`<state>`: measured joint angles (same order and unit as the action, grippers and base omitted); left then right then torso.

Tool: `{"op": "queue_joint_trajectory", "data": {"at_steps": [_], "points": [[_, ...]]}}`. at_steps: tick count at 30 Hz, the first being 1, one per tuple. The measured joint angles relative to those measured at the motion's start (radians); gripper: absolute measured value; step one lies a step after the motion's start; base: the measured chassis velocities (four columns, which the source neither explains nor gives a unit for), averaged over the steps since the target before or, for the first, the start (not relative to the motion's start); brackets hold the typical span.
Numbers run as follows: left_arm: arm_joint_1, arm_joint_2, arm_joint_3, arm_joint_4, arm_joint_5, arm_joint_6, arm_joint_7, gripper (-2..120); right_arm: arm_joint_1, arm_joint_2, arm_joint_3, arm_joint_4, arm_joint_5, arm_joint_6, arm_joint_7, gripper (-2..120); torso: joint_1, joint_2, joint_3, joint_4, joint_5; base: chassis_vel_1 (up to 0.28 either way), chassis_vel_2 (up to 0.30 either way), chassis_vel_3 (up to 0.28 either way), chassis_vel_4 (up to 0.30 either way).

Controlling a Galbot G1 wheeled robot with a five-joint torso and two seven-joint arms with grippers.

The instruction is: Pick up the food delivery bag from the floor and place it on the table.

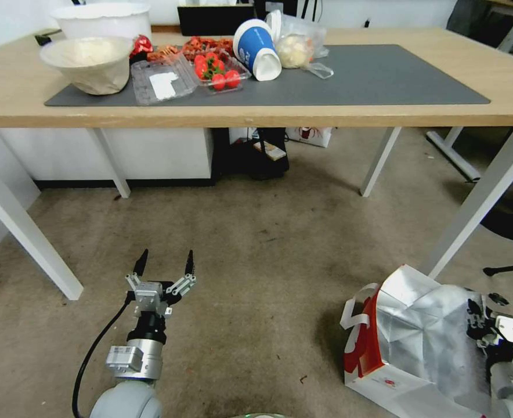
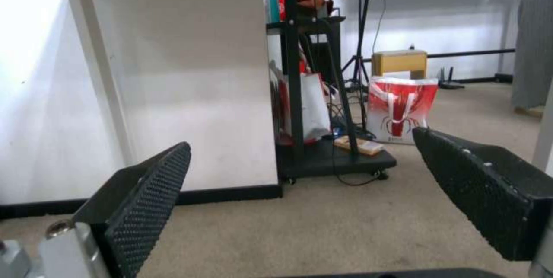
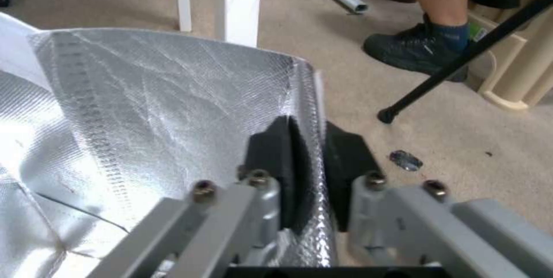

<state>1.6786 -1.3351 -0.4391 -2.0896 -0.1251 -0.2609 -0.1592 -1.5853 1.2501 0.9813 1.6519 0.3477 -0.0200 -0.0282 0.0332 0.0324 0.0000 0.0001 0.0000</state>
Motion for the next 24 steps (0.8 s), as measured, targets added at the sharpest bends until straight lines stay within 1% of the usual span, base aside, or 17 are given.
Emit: {"op": "queue_joint_trajectory", "data": {"at_steps": [1, 3, 13, 15, 16, 17, 19, 22, 24], "points": [[0.000, 0.000, 0.000, 0.000, 0.000, 0.000, 0.000, 97, 0.000, 0.000, 0.000, 0.000, 0.000, 0.000, 0.000, 8, 0.000, 0.000, 0.000, 0.0000, 0.0000, 0.000, 0.000, 0.000, 0.000], [0.001, 0.001, -0.001, -0.002, 0.000, 0.000, 0.000, 97, -0.001, 0.000, 0.000, 0.003, 0.001, 0.000, 0.000, 0, 0.000, 0.000, 0.000, 0.0000, 0.0001, 0.000, 0.000, 0.000, 0.000], [0.001, 0.003, -0.005, 0.002, -0.001, -0.008, 0.002, 97, -0.010, 0.007, -0.001, 0.023, 0.007, 0.002, 0.008, 0, 0.000, 0.000, 0.000, 0.0000, 0.0000, 0.000, 0.000, 0.000, 0.000], [0.002, 0.003, -0.008, 0.002, -0.001, -0.010, 0.015, 97, -0.014, 0.009, -0.004, 0.033, 0.014, 0.004, 0.015, 0, 0.000, 0.000, 0.000, 0.0000, 0.0001, 0.000, 0.000, 0.000, 0.000], [0.003, 0.002, -0.013, 0.002, 0.001, -0.010, 0.033, 97, -0.018, 0.010, -0.005, 0.040, 0.017, 0.005, 0.017, 0, 0.000, 0.000, 0.000, 0.0000, 0.0000, 0.000, 0.000, 0.000, 0.000], [0.003, 0.002, -0.013, 0.002, 0.001, -0.010, 0.033, 97, -0.018, 0.010, -0.005, 0.040, 0.017, 0.005, 0.017, 0, 0.000, 0.000, 0.000, 0.0000, 0.0000, 0.000, 0.000, 0.000, 0.000], [0.004, 0.002, -0.018, 0.004, 0.001, -0.013, 0.057, 98, -0.029, 0.011, -0.010, 0.065, 0.031, 0.007, 0.019, 0, 0.000, 0.000, 0.000, 0.0000, 0.0002, 0.000, 0.000, 0.000, 0.000], [0.001, 0.003, -0.021, 0.008, 0.000, -0.021, 0.066, 98, -0.044, 0.011, -0.012, 0.100, 0.041, 0.007, 0.015, 0, 0.000, 0.000, 0.000, 0.0000, -0.0001, 0.000, 0.000, 0.000, 0.000], [-0.003, 0.004, -0.023, 0.008, 0.001, -0.022, 0.068, 98, -0.066, 0.003, -0.014, 0.157, 0.054, 0.003, -0.011, 0, 0.000, 0.000, 0.000, -0.0001, 0.0000, 0.000, 0.000, 0.000, 0.000]]}}
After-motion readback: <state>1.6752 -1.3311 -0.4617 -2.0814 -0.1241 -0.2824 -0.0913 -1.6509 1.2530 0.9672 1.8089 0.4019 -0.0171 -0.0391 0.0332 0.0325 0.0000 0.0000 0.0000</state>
